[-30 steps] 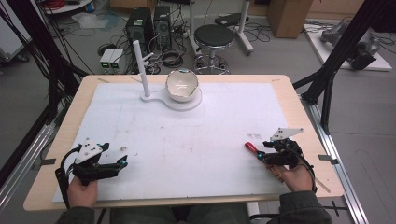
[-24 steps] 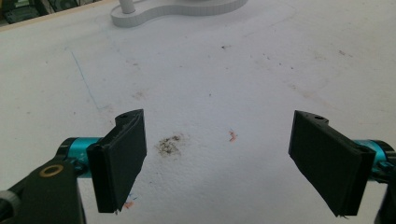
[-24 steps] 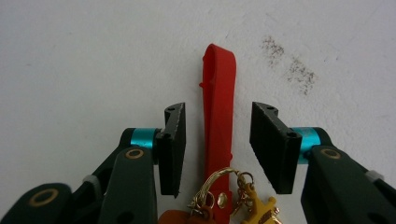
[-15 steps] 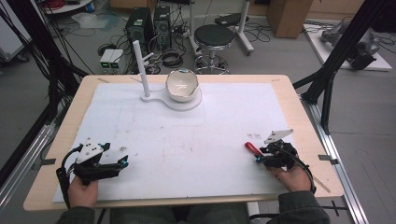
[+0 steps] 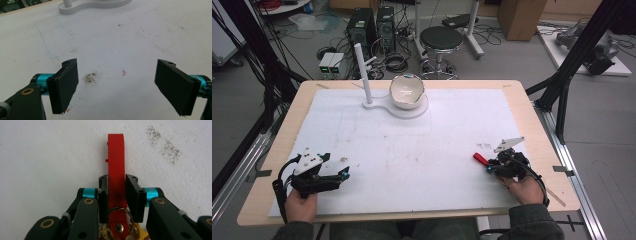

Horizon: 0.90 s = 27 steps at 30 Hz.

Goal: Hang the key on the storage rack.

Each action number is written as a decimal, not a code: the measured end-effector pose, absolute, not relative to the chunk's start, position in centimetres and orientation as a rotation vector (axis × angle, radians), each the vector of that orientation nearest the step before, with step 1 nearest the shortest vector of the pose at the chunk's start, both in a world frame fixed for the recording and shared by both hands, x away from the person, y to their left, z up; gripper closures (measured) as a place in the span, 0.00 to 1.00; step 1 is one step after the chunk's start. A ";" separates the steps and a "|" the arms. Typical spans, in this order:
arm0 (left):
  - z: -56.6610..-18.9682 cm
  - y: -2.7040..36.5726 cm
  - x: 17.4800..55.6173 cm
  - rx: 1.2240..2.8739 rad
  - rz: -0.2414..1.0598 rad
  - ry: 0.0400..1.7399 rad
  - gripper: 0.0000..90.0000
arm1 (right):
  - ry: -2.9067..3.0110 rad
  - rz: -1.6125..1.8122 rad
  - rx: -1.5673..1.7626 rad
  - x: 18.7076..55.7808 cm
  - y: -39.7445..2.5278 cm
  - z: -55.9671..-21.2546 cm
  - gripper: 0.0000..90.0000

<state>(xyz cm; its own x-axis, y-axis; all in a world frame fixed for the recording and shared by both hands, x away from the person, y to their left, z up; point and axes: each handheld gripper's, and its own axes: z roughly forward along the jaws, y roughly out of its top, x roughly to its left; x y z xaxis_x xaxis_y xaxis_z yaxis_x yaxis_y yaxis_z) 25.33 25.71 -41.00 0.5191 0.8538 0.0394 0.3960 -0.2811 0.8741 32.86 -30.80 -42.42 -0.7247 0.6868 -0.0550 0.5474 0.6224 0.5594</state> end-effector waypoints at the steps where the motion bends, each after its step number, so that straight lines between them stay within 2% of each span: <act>1: -41.0 25.7 25.3 1.883 0.655 1.029 0.22 | 2.578 0.758 1.004 32.9 -30.8 -42.4 0.82; 9: -41.0 25.7 25.4 1.879 0.652 1.032 0.22 | 2.571 0.809 1.058 33.1 -31.3 -42.4 0.82; 11: -41.1 25.6 25.4 1.880 0.654 1.028 0.22 | 2.563 0.830 1.075 33.1 -31.3 -42.4 0.71; 15: -41.1 25.5 25.4 1.886 0.652 1.026 0.22 | 2.583 0.826 1.076 33.5 -30.9 -42.6 0.68; 18: -41.1 25.5 25.4 1.886 0.652 1.024 0.22 | 2.591 0.832 1.090 33.6 -30.9 -42.7 0.71; 21: -41.1 25.5 25.4 1.886 0.650 1.025 0.22 | 2.595 0.841 1.074 33.7 -31.0 -42.7 0.82; 27: -41.1 25.5 25.4 1.887 0.652 1.025 0.22 | 2.596 0.847 1.072 33.8 -31.1 -42.6 0.83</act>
<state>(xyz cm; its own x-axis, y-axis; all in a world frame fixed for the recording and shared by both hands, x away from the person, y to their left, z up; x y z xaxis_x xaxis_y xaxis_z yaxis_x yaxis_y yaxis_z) 25.42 25.52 -41.05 0.5240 0.8508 0.0399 0.3964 -0.2851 0.8727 33.79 -31.13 -42.63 -0.7141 0.6995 0.0260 0.5802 0.5708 0.5810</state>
